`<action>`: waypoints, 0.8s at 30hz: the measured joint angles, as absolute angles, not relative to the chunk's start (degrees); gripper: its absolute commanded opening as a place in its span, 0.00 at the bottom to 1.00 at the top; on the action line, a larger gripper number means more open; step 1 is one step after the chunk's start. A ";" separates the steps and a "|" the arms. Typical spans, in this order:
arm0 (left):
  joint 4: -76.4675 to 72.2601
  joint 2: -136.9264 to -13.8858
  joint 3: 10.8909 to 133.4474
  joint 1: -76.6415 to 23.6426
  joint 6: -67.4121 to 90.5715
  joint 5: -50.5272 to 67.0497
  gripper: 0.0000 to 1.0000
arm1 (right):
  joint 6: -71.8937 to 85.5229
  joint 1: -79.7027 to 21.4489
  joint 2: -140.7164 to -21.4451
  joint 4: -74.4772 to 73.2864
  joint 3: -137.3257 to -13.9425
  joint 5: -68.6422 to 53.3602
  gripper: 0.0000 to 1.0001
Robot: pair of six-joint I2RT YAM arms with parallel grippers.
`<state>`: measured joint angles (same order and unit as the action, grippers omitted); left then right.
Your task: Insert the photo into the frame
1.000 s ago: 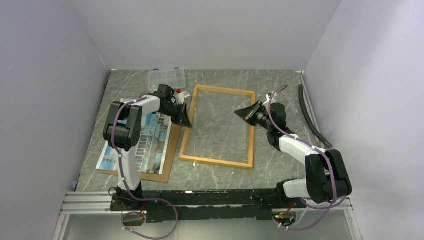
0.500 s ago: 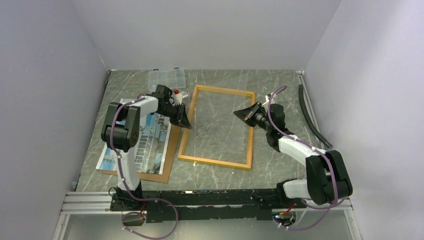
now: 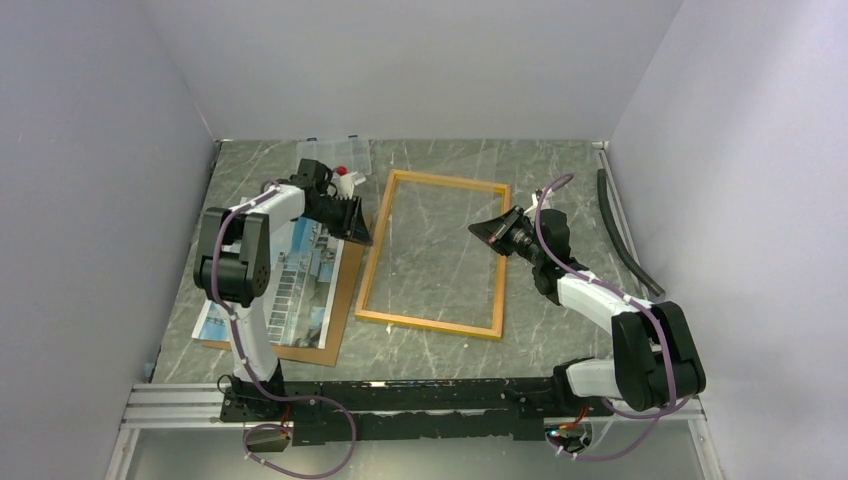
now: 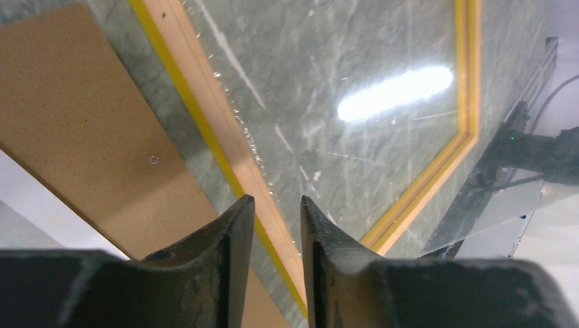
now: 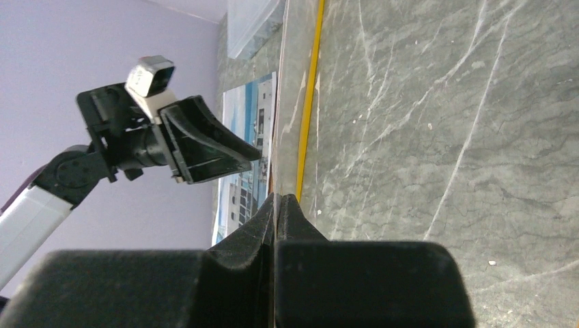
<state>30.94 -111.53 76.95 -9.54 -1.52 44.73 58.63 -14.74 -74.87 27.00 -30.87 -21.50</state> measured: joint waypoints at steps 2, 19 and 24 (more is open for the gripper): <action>30.74 -113.23 76.23 -9.65 -1.78 44.34 0.20 | 58.61 -14.72 -74.87 27.00 -30.87 -21.50 0.00; 28.47 -115.37 73.69 -10.50 -0.36 45.36 0.03 | 58.89 -14.68 -73.78 26.98 -30.98 -21.52 0.00; 27.44 -115.35 73.30 -11.00 -0.10 45.84 0.03 | 59.55 -15.22 -73.06 26.89 -32.23 -21.50 0.00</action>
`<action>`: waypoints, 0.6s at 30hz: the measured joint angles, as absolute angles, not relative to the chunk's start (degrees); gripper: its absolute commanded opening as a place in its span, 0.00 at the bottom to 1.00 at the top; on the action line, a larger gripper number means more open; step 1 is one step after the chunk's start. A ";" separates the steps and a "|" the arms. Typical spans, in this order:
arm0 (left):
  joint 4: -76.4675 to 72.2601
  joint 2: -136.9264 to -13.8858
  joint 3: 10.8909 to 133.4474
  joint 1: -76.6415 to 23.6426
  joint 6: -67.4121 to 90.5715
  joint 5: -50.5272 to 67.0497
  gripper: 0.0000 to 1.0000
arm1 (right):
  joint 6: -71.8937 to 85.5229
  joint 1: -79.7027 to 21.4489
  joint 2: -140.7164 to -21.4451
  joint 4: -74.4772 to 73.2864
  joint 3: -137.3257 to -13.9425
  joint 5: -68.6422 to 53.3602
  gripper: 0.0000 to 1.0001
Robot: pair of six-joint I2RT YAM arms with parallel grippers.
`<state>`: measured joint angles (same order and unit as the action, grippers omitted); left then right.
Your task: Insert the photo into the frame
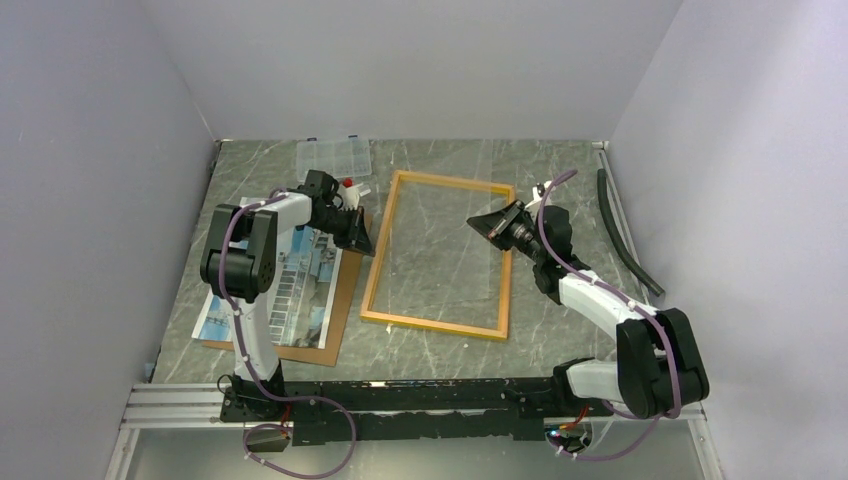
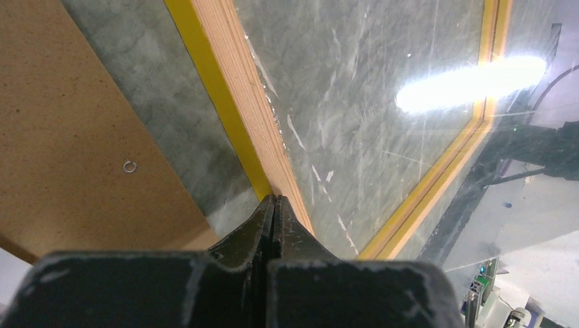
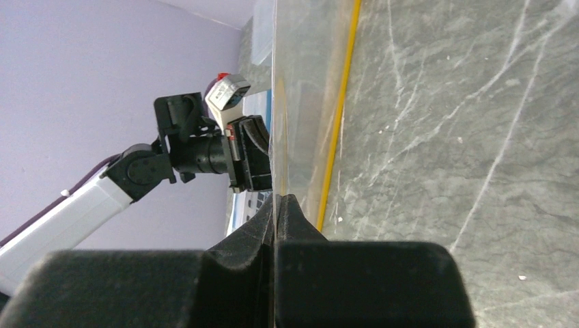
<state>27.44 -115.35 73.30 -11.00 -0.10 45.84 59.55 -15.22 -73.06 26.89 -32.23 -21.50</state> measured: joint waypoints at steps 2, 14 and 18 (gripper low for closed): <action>27.22 -115.35 73.23 -11.11 0.08 45.87 0.03 | 60.05 -15.62 -72.84 27.07 -32.45 -21.39 0.00; 27.09 -115.35 73.19 -11.18 1.13 45.84 0.03 | 62.72 -16.99 -72.51 27.92 -32.47 -19.49 0.00; 26.74 -115.35 72.97 -11.20 1.93 45.91 0.03 | 63.68 -17.50 -72.51 28.38 -32.47 -19.03 0.00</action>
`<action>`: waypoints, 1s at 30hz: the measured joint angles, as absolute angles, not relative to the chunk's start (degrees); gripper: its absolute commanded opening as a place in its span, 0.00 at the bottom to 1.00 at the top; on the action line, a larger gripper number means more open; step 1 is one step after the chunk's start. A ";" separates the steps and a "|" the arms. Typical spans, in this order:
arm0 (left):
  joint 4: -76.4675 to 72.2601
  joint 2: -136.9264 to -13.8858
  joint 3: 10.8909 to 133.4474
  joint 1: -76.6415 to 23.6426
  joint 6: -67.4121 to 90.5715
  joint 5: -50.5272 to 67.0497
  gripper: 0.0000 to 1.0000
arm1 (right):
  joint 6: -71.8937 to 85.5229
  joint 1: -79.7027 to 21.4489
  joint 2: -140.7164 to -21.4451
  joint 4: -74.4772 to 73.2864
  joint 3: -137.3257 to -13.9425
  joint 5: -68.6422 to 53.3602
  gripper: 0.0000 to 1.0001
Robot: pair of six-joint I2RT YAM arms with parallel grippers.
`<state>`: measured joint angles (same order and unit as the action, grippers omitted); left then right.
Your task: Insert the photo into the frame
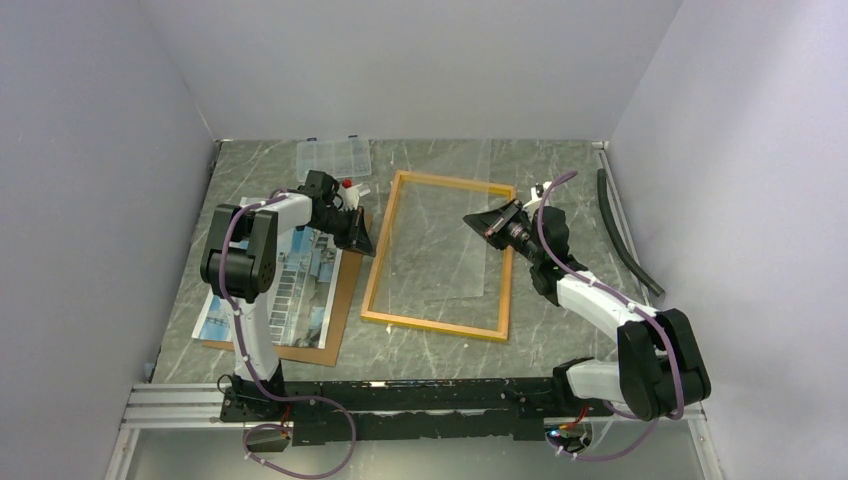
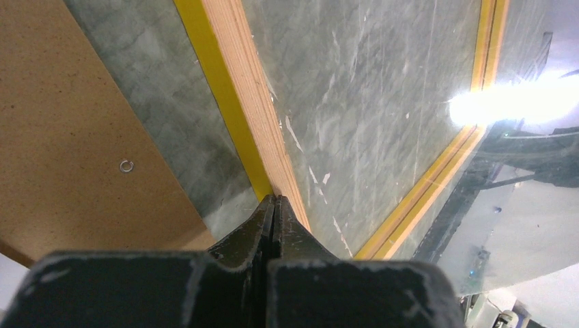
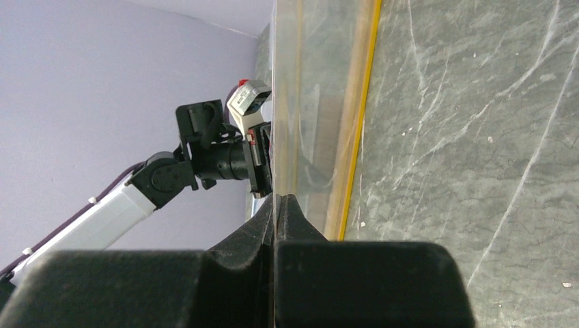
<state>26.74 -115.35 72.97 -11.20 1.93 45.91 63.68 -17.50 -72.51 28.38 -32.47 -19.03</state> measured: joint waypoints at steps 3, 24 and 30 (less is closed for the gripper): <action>26.72 -115.35 72.95 -11.20 2.33 45.91 0.03 | 63.94 -17.80 -72.51 28.40 -32.47 -18.52 0.00; 25.85 -115.09 72.34 -11.20 2.63 46.22 0.03 | 60.60 -13.63 -72.95 28.84 -27.18 -17.78 0.00; 25.78 -115.09 72.29 -11.46 2.63 46.28 0.03 | 58.57 -11.99 -75.61 28.34 -25.69 -18.28 0.00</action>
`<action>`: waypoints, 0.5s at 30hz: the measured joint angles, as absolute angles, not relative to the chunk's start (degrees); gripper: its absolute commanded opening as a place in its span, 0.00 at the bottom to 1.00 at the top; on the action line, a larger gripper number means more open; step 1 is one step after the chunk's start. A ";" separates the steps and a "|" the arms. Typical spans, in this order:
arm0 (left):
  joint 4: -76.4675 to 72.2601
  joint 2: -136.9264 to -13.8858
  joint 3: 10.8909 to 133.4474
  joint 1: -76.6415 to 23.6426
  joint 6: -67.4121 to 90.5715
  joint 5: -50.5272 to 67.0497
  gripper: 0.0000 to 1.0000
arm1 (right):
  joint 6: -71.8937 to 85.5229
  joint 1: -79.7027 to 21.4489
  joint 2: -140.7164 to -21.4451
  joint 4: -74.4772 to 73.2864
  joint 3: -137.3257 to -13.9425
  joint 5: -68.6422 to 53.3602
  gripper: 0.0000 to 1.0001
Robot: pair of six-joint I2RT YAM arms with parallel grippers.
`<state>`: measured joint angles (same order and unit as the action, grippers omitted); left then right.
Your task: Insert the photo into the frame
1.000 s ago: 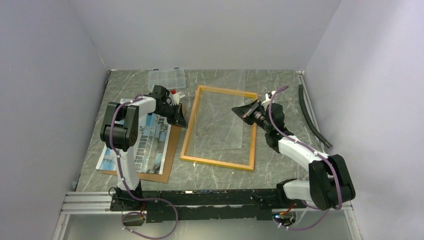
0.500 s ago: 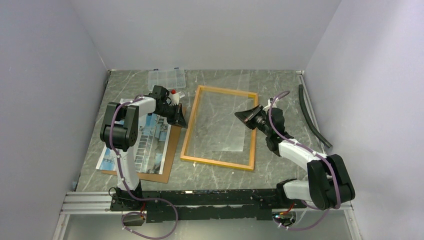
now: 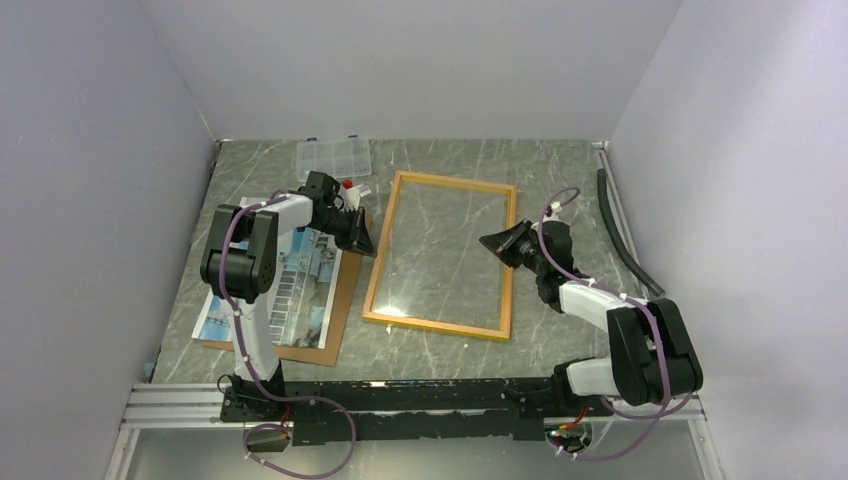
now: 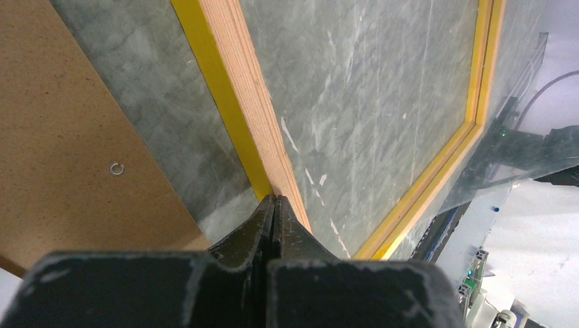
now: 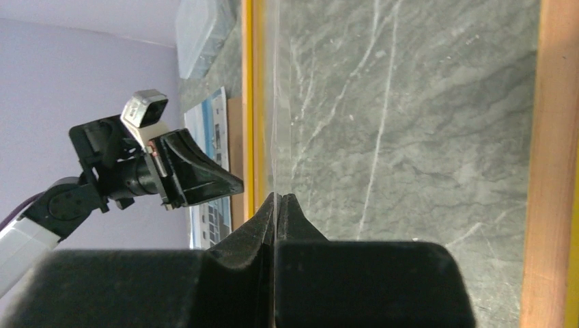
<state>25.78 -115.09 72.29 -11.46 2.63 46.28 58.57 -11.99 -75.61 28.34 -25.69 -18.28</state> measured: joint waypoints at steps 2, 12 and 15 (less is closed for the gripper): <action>25.71 -115.09 72.25 -11.46 2.63 46.28 0.03 | 58.50 -11.90 -76.40 28.47 -25.34 -18.24 0.00; 25.74 -115.09 72.25 -11.46 2.63 46.28 0.03 | 58.22 -12.03 -77.25 28.29 -25.10 -17.23 0.05; 25.71 -115.09 72.25 -11.46 2.63 46.28 0.03 | 57.45 -12.19 -77.25 26.63 -25.19 -16.27 0.26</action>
